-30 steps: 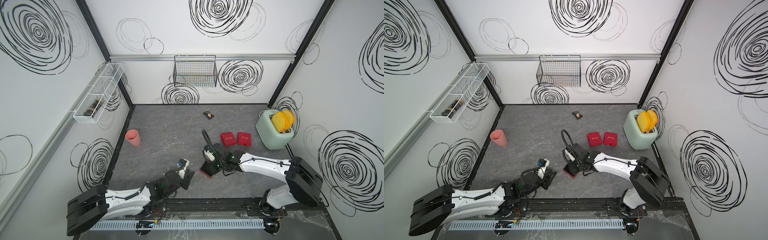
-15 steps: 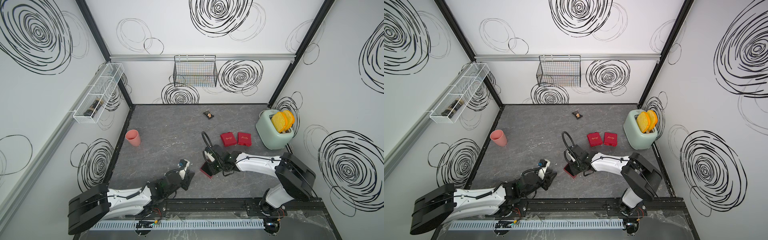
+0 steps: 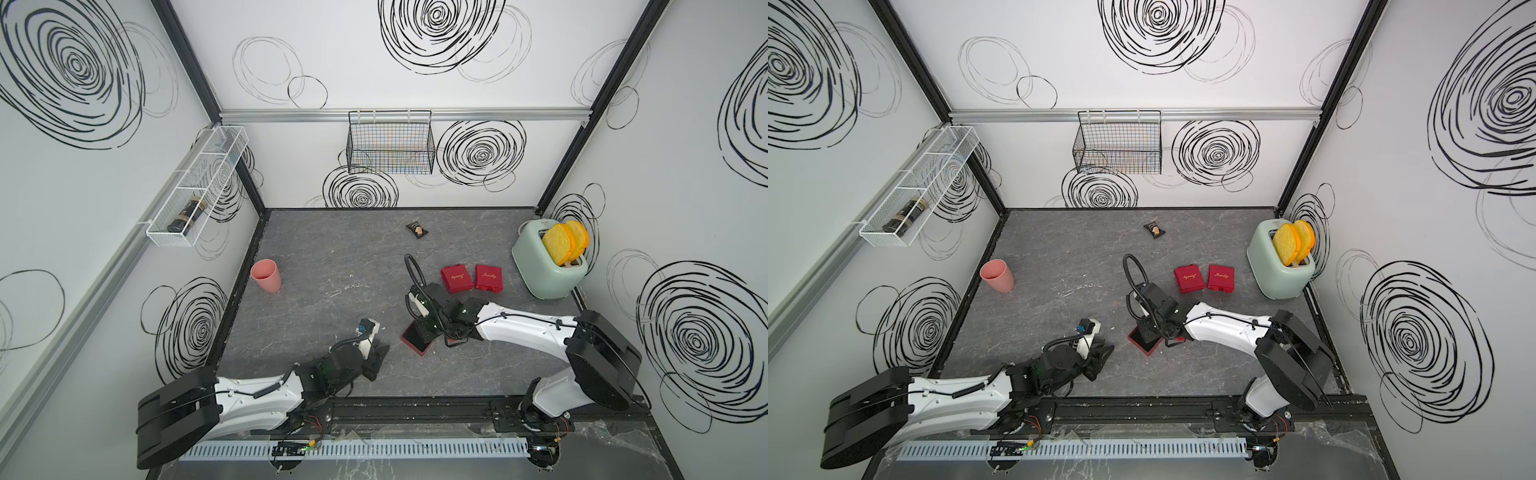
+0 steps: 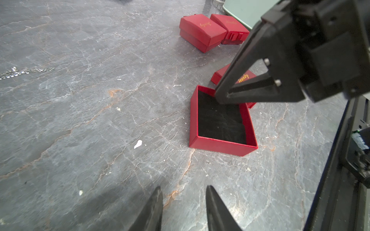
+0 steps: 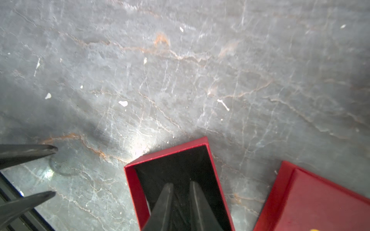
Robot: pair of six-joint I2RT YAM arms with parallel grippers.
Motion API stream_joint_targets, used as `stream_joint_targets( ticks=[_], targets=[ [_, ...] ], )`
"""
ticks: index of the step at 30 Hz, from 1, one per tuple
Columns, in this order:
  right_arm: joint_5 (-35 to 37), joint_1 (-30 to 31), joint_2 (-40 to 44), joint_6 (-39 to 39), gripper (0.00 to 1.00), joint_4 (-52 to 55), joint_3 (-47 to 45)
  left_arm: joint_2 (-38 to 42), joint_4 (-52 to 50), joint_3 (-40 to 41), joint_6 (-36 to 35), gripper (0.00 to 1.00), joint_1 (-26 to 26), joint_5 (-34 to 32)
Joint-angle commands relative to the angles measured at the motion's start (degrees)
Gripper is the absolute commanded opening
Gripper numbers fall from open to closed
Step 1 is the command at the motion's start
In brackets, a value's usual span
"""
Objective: Take the necklace out of the lift-off lid jewelry box
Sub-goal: Place the inner lining in the jewelry box.
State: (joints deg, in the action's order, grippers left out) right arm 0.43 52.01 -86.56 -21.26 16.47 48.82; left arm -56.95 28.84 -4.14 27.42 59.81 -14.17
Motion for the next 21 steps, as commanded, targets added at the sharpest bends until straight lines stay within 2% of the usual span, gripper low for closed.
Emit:
stream_joint_targets(
  ticks=[1, 13, 21],
  targets=[
    [-0.19, -0.84, -0.19, 0.72, 0.21, -0.37, 0.93, -0.04, 2.71, 0.23, -0.08, 0.39, -0.31, 0.03],
    [-1.37, -1.56, -5.33, 1.08, 0.19, -5.15, -0.18, 0.35, 2.98, 0.62, -0.17, 0.4, -0.31, -0.06],
    [0.14, -1.44, -7.94, 0.8, 0.17, -4.35, -0.17, 0.7, 2.75, 0.64, -0.1, 0.39, -0.31, -0.06]
  ],
)
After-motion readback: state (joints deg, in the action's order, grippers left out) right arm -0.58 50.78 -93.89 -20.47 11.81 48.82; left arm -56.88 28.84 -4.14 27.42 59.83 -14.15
